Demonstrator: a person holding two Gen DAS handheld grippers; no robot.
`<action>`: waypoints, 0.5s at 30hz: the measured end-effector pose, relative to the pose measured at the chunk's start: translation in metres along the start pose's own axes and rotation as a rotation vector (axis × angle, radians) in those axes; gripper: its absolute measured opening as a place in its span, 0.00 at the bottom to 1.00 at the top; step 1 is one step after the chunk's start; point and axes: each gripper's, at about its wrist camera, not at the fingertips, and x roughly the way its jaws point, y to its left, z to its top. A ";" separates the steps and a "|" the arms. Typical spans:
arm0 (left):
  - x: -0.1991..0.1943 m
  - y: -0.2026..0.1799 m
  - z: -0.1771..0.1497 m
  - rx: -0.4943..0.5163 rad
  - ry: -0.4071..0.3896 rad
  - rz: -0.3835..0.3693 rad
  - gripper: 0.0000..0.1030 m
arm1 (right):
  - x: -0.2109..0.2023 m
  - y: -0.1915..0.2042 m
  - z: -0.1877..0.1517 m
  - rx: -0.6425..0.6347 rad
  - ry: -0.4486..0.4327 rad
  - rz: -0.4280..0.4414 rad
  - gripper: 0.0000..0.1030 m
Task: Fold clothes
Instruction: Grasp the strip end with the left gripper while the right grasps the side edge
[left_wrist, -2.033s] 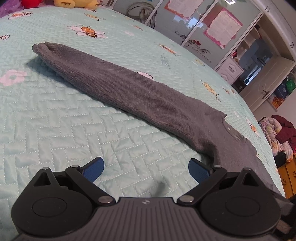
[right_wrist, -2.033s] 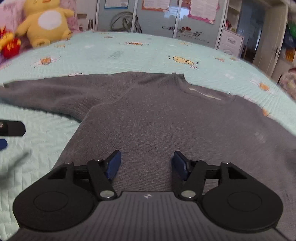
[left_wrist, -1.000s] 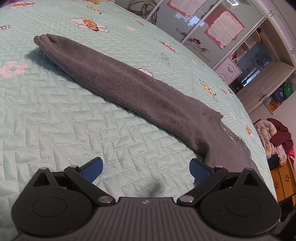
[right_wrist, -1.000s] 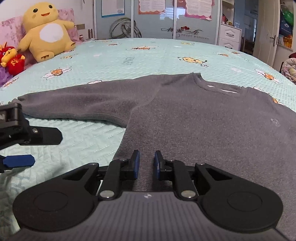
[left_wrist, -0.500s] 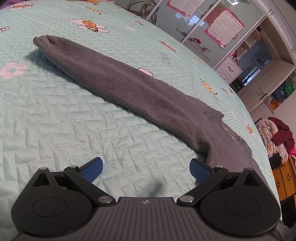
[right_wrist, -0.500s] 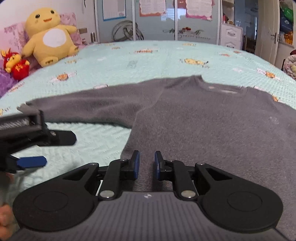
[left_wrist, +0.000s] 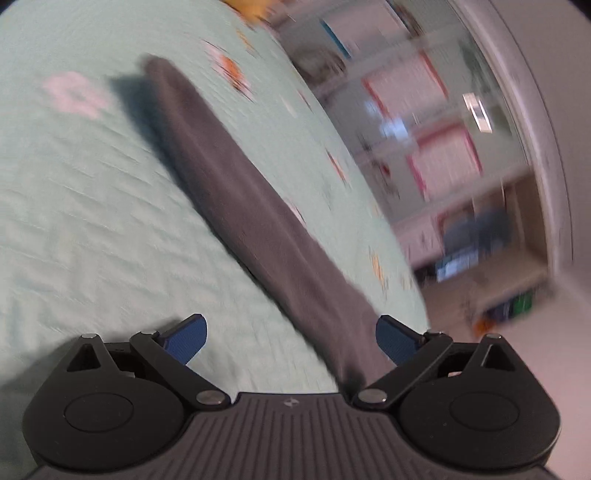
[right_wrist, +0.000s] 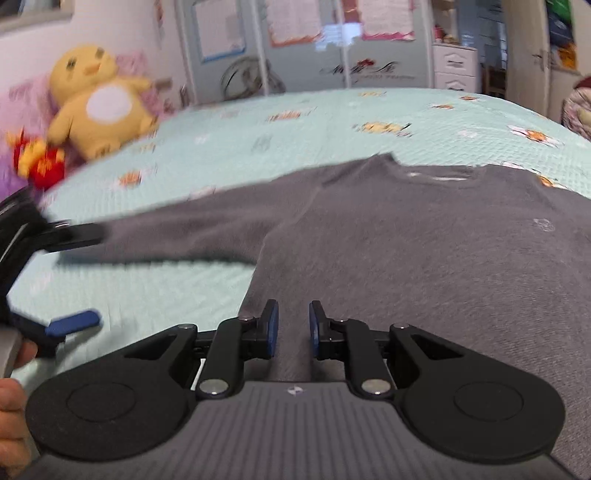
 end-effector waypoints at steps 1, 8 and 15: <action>-0.003 0.006 0.004 -0.033 -0.034 0.000 0.96 | 0.003 -0.004 0.000 0.013 0.001 -0.003 0.18; -0.008 0.015 0.027 -0.030 -0.191 0.106 0.95 | 0.018 -0.021 -0.006 0.074 0.019 0.062 0.29; 0.015 0.016 0.064 -0.041 -0.269 0.187 0.95 | 0.021 -0.033 -0.011 0.135 0.003 0.136 0.34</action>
